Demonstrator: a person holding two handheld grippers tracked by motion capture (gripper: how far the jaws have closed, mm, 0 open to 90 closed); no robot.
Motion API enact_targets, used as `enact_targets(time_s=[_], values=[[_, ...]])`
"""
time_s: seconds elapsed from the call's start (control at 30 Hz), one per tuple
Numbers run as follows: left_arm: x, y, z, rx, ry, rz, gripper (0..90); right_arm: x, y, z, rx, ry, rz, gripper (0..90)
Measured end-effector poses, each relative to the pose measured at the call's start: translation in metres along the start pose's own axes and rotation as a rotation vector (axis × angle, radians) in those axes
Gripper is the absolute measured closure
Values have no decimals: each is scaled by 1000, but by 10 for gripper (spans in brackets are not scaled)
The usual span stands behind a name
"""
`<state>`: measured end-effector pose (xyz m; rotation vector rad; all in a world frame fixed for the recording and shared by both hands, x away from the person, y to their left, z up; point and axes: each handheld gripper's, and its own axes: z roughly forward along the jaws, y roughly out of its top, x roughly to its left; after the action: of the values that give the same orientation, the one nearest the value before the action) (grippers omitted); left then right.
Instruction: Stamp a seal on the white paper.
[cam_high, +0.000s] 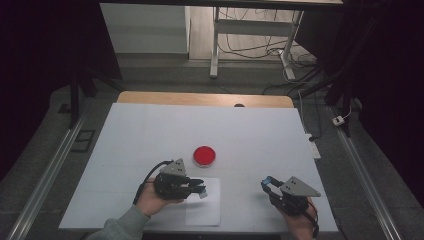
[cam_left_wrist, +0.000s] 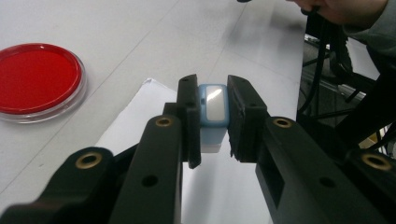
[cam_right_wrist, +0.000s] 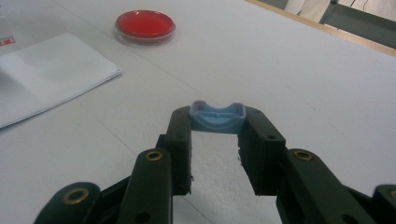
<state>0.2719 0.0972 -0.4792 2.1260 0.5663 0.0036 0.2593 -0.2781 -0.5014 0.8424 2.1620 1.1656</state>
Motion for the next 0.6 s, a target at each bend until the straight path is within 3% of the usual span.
enact_targets(time_s=[0.6], values=[[-1, -7, 15, 46, 35, 27, 760, 0, 0, 0, 2, 1, 2, 649]])
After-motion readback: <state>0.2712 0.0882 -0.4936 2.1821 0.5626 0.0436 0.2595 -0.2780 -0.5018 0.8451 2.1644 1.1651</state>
